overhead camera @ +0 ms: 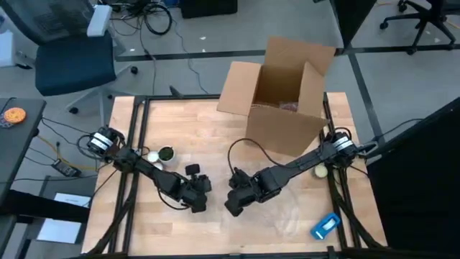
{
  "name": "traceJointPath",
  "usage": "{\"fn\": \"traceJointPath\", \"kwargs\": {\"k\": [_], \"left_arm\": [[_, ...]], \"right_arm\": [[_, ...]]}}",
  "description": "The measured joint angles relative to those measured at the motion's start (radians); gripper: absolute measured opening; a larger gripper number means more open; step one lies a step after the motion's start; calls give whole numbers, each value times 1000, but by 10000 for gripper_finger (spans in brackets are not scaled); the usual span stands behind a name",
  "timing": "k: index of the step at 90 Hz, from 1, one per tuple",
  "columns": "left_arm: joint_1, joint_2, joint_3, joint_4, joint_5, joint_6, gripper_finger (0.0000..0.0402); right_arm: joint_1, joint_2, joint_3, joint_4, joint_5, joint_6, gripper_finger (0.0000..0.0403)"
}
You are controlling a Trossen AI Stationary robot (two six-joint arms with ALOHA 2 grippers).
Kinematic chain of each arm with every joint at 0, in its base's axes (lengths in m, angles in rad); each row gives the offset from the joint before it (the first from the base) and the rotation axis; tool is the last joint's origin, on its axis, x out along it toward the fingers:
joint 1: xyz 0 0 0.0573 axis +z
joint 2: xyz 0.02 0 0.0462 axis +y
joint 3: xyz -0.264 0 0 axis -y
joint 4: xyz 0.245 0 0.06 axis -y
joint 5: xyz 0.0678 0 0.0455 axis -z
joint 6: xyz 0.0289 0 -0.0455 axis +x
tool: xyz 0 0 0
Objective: Wrap mug
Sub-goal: Wrap the purple mug with the bubble wrap
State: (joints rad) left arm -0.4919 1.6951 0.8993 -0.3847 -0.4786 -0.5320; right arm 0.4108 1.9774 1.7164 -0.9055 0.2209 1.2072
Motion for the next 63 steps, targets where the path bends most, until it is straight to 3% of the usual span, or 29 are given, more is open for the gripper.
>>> {"fn": "traceJointPath", "kwargs": {"k": [63], "left_arm": [[3,0,0,12,-3,25,22]], "right_arm": [[-34,1,-103,129,20,-60,1]]}}
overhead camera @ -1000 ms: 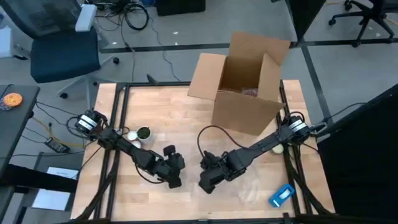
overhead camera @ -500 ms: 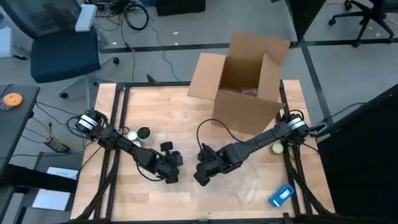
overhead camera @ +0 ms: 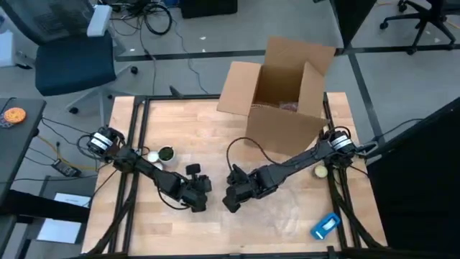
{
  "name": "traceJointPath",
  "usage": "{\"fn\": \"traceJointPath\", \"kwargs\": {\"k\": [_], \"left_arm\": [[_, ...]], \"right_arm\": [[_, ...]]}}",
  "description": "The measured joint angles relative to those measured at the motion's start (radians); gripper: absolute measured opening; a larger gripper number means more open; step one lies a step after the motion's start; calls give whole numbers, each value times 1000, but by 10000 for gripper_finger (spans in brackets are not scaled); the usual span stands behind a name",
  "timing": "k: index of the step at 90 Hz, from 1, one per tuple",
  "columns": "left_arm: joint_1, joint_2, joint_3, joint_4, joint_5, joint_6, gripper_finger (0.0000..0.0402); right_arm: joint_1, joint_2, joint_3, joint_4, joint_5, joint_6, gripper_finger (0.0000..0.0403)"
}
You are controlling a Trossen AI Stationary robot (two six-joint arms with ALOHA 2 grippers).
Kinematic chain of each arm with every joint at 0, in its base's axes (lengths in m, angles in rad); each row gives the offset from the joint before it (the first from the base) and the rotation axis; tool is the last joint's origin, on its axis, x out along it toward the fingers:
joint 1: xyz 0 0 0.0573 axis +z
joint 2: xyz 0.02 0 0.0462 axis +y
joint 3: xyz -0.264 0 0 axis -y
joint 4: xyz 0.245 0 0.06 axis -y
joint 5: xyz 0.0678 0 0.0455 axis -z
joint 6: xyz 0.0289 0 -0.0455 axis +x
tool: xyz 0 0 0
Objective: Wrap mug
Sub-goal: Wrap the purple mug with the bubble wrap
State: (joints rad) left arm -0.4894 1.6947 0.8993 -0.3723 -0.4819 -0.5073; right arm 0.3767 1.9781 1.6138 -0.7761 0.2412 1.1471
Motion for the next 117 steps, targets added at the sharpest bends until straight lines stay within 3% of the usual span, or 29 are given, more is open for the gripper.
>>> {"fn": "traceJointPath", "kwargs": {"k": [32,53,65,93,117], "left_arm": [[28,-1,1,-4,1,-20,58],[30,-1,122,-220,-27,-21,99],[21,-2,177,-259,-44,-21,113],[-29,-2,198,-166,-41,-21,118],[-50,-2,193,-28,-39,7,118]], "right_arm": [[-5,0,-1,43,2,-31,49],[-12,0,-1,68,-24,-32,70],[-12,0,-1,103,-25,-35,82],[-19,-6,32,115,-26,-136,105],[-13,-137,54,-107,93,-229,92]]}}
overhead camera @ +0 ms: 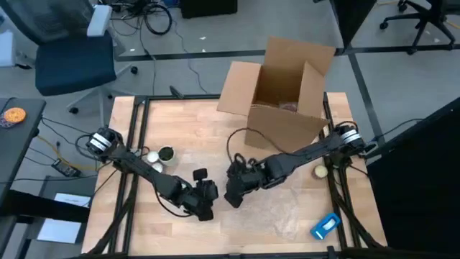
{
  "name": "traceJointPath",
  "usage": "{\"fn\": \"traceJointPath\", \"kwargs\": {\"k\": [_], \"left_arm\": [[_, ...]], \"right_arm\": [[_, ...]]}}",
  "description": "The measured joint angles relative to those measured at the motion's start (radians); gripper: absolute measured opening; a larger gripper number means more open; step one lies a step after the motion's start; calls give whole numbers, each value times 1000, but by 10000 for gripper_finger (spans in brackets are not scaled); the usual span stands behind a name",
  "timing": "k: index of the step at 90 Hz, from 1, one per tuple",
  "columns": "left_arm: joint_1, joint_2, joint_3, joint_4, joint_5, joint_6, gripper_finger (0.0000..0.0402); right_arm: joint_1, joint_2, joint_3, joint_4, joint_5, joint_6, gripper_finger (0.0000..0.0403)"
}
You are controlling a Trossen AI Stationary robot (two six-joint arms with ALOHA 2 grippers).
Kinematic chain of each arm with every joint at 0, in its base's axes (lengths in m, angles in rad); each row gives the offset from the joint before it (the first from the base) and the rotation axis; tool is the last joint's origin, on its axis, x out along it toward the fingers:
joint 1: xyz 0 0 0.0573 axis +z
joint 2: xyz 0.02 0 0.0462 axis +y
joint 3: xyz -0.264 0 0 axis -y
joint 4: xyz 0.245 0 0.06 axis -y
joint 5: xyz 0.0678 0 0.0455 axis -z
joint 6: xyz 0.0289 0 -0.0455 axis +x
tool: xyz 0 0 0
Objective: Wrap mug
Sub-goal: Wrap the purple mug with the bubble wrap
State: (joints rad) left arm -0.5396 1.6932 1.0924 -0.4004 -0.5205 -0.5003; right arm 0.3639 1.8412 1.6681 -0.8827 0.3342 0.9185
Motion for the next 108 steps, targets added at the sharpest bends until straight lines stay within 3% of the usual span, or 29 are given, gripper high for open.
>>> {"fn": "traceJointPath", "kwargs": {"k": [13,20,34,61,108], "left_arm": [[1,0,-1,39,-1,-4,118],[0,0,-1,77,0,-6,118],[-7,0,-1,121,2,-3,118],[-8,7,-2,149,-3,-3,118],[21,61,-3,87,-55,-7,118]], "right_arm": [[36,-16,-2,-282,87,112,79],[56,-14,-33,-342,92,184,73],[79,-11,-171,-232,82,196,72],[57,-11,-350,14,146,39,72],[91,-11,-361,144,5,-33,72]]}}
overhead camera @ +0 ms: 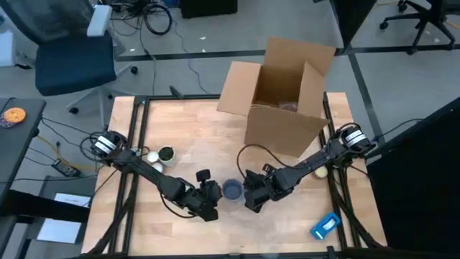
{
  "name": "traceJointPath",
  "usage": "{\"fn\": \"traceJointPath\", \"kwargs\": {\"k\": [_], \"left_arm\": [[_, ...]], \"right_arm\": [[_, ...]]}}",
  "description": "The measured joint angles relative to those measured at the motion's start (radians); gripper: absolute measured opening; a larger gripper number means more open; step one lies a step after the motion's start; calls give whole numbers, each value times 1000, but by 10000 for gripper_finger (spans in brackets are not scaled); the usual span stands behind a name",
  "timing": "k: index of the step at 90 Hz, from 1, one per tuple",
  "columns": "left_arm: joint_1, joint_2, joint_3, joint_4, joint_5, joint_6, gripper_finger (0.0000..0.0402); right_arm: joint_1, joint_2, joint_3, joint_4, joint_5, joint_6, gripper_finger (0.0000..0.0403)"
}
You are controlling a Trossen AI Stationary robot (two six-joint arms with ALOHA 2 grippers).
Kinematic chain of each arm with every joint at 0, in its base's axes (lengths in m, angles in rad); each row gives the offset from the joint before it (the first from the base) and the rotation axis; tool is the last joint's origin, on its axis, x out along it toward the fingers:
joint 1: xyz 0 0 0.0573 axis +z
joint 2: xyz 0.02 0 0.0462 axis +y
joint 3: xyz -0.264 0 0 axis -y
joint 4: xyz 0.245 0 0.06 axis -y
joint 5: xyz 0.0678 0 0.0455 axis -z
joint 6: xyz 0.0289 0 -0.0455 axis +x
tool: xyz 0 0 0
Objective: Wrap mug
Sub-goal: Wrap the purple mug with the bubble wrap
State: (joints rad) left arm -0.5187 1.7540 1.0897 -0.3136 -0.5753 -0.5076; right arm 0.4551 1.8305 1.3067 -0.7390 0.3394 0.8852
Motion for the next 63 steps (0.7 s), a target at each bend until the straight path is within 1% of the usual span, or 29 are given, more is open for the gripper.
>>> {"fn": "traceJointPath", "kwargs": {"k": [15,22,34,38,44,58,63], "left_arm": [[14,0,0,-15,-4,0,118],[15,0,0,-21,-4,-1,118],[14,0,0,-21,0,-1,118],[13,-3,0,-28,3,0,118],[13,-14,1,-49,20,5,118],[0,-56,66,-217,17,-1,118],[-13,-61,93,-251,9,11,118]], "right_arm": [[27,-2,0,2,-17,1,72],[38,-2,0,3,-77,15,72],[76,-2,0,14,-220,81,72],[94,-2,0,23,-247,100,72],[123,-1,-5,40,-258,129,72],[173,0,-64,89,-258,216,72],[182,0,-90,109,-258,242,72]]}}
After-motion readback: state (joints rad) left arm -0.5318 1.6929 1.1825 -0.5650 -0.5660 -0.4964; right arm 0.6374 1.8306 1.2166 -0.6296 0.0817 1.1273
